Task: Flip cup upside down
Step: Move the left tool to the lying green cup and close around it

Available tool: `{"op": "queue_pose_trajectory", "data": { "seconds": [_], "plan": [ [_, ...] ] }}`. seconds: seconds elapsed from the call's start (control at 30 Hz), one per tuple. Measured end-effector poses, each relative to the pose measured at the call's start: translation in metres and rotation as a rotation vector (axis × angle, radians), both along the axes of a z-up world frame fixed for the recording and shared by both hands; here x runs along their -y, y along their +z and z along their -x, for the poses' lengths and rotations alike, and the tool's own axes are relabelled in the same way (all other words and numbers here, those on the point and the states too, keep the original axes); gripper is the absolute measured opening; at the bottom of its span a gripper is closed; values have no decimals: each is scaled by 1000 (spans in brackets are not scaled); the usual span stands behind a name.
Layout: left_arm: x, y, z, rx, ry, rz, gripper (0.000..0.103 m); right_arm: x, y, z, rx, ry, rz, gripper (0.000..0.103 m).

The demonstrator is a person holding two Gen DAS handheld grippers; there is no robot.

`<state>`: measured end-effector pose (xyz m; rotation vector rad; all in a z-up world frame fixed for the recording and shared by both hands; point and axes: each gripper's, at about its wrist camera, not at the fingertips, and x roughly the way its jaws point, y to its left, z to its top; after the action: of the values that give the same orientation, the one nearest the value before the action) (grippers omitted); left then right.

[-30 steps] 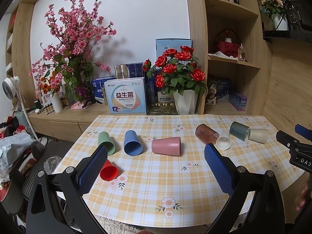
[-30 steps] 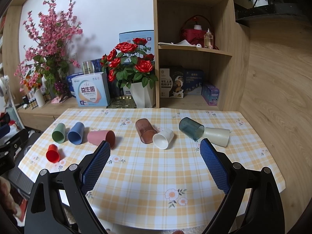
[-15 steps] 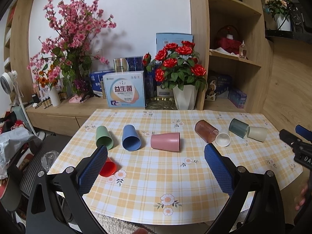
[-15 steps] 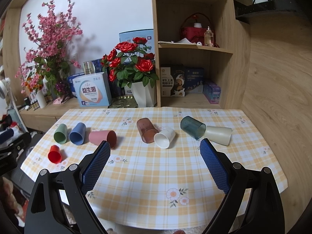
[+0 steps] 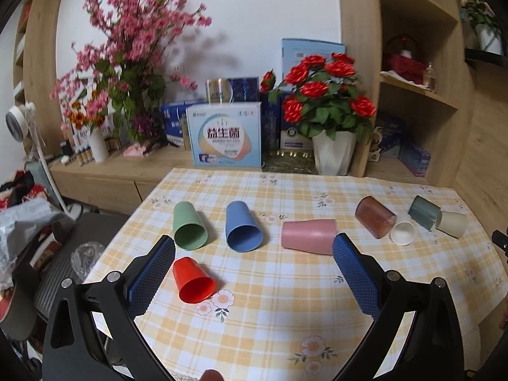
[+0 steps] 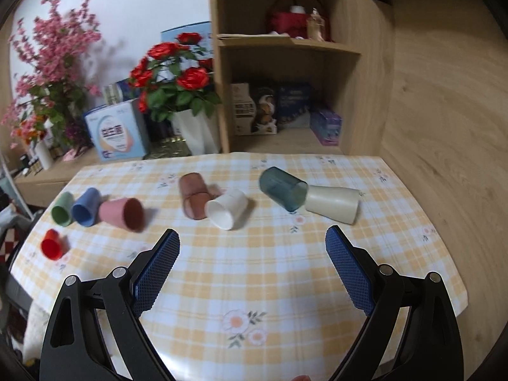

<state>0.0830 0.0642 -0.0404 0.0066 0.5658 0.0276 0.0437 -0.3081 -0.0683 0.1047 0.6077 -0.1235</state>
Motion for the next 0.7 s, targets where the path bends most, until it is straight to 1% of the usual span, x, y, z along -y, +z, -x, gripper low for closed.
{"op": "queue_pose_trajectory", "data": {
  "seconds": [0.07, 0.13, 0.2, 0.3, 0.4, 0.47, 0.6, 0.7],
  "plan": [
    [-10, -4, -9, -20, 19, 15, 97, 9, -6, -11, -1, -17, -24, 90],
    [-19, -10, -18, -36, 45, 12, 97, 14, -12, -22, -9, -18, -63, 90],
    [-25, -15, -25, -49, 58, 7, 97, 22, -22, -37, -38, -22, -124, 90],
    [-33, -21, -34, -80, 73, 17, 97, 25, -33, -53, -73, -35, -158, 90],
    [-40, -27, -41, -106, 80, 27, 97, 23, -41, -65, -114, -41, -138, 90],
    [-43, -32, -47, -128, 99, 20, 97, 24, -47, -69, -140, -55, -129, 90],
    [-45, -39, -59, -152, 142, -19, 97, 28, -57, -73, -179, -78, -108, 90],
    [-50, -41, -72, -174, 164, -12, 97, 31, -63, -76, -195, -84, -89, 90]
  ]
}}
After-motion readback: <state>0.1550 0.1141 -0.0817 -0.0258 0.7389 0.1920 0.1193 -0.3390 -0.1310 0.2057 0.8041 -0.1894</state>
